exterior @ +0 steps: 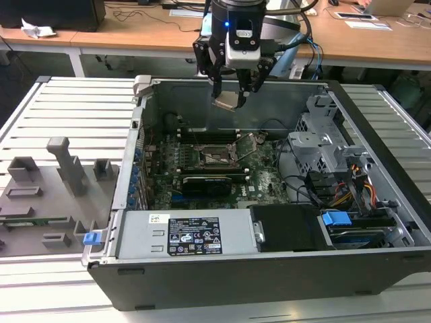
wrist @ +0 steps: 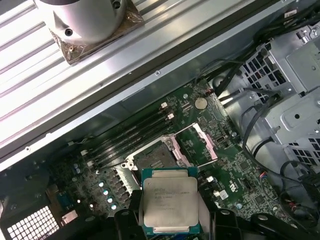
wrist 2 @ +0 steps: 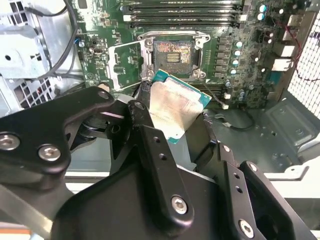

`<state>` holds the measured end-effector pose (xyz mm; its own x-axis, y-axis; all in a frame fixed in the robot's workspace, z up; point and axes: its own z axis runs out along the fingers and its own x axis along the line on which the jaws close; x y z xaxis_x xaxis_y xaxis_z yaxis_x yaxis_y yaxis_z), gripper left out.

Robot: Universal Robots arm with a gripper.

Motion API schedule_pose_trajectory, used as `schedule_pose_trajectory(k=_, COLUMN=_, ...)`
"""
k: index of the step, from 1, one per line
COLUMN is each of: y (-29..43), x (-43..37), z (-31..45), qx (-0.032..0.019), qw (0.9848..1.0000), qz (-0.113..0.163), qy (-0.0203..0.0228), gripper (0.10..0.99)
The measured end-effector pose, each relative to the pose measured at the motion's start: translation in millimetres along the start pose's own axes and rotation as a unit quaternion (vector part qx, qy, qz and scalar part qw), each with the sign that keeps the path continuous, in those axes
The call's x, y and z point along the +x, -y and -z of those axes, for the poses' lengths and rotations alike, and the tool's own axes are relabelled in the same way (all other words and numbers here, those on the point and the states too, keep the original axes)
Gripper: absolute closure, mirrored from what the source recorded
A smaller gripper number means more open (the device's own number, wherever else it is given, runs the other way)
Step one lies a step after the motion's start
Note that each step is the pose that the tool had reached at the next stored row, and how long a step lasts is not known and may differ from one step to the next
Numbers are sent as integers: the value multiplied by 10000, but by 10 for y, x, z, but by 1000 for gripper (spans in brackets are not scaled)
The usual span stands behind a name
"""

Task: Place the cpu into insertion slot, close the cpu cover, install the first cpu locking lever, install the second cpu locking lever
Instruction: 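Place the cpu into insertion slot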

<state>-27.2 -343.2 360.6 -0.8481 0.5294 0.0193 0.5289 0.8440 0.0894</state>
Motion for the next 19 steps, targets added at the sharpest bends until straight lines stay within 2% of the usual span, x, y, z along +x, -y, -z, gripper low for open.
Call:
schedule_pose_trajectory(k=5, y=0, x=0, z=-3, qx=-5, qw=9996, qz=-283, qy=25, gripper=561)
schedule_pose_trajectory(k=10, y=1, x=0, z=-7, qx=-11, qw=9985, qz=-537, qy=48, gripper=561)
schedule_pose_trajectory(k=15, y=1, x=0, z=-12, qx=-16, qw=9966, qz=-816, qy=73, gripper=561)
schedule_pose_trajectory(k=19, y=1, x=0, z=-15, qx=-20, qw=9945, qz=-1046, qy=94, gripper=561)
